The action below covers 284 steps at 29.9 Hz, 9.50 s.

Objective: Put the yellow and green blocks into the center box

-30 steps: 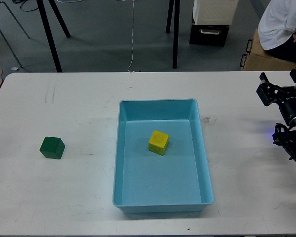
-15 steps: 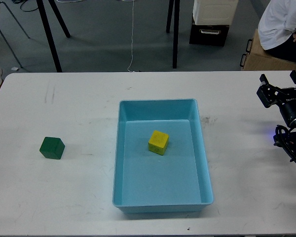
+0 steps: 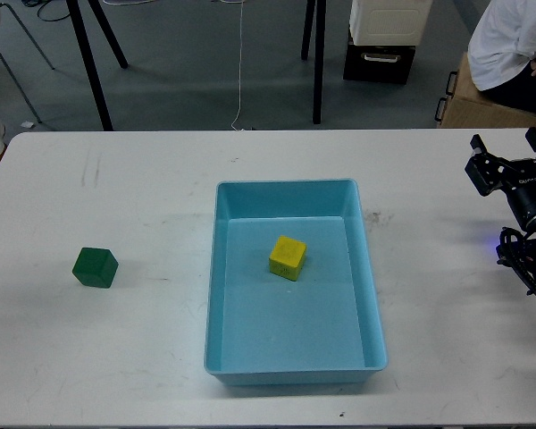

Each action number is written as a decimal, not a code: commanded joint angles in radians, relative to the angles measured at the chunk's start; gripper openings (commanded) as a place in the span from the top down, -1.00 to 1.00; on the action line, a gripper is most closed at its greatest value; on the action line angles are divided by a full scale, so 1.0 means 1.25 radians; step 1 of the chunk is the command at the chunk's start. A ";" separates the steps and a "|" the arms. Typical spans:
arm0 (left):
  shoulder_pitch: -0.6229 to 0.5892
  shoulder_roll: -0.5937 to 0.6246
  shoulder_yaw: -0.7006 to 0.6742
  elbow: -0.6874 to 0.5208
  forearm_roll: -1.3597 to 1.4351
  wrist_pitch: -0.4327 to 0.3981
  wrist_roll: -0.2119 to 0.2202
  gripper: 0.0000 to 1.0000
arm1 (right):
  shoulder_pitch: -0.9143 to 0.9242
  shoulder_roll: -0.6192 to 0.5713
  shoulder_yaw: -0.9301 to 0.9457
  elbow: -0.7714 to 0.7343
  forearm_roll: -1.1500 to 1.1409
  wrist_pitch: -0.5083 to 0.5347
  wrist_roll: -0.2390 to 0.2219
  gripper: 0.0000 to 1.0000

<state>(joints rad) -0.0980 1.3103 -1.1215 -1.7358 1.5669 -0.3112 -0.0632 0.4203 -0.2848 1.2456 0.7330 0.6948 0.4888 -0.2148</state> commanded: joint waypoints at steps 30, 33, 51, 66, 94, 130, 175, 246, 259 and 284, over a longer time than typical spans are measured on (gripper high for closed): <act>-0.092 -0.305 0.189 -0.015 0.329 -0.142 0.206 -1.00 | -0.006 -0.013 0.001 0.000 -0.027 0.000 -0.001 -0.97; -0.092 -0.318 0.203 -0.015 0.353 -0.142 0.206 -1.00 | -0.007 -0.014 0.001 0.000 -0.027 0.000 0.000 -0.97; -0.098 -0.412 0.211 0.100 0.374 -0.142 0.213 -1.00 | -0.013 -0.015 0.001 0.006 -0.027 0.000 0.000 -0.97; -0.112 -0.455 0.211 0.158 0.374 -0.142 0.213 -1.00 | -0.034 -0.027 0.001 0.021 -0.028 0.000 0.000 -0.97; -0.112 -0.506 0.214 0.197 0.375 -0.142 0.209 -1.00 | -0.034 -0.029 0.002 0.021 -0.028 0.000 0.000 -0.97; -0.113 -0.538 0.199 0.202 0.362 -0.142 0.259 0.17 | -0.034 -0.029 0.001 0.025 -0.028 0.000 0.000 -0.97; -0.289 -0.651 0.117 0.024 -0.142 -0.142 0.442 0.13 | -0.026 -0.045 0.001 0.022 -0.034 0.000 -0.001 -0.97; -0.302 -0.739 0.296 0.026 -0.203 -0.142 0.442 -0.52 | -0.028 -0.053 0.001 0.027 -0.034 0.000 -0.002 -0.97; -0.306 -0.739 0.293 0.022 -0.148 -0.142 0.442 0.18 | -0.026 -0.053 0.001 0.028 -0.034 0.000 -0.002 -0.97; -0.306 -0.759 0.268 0.028 -0.214 -0.142 0.442 -1.00 | -0.023 -0.053 0.000 0.027 -0.036 0.000 -0.002 -0.97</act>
<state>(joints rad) -0.4771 0.3641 -0.7737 -1.7024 1.3003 -0.4887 0.4886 0.3900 -0.3513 1.2465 0.7669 0.6504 0.4887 -0.2178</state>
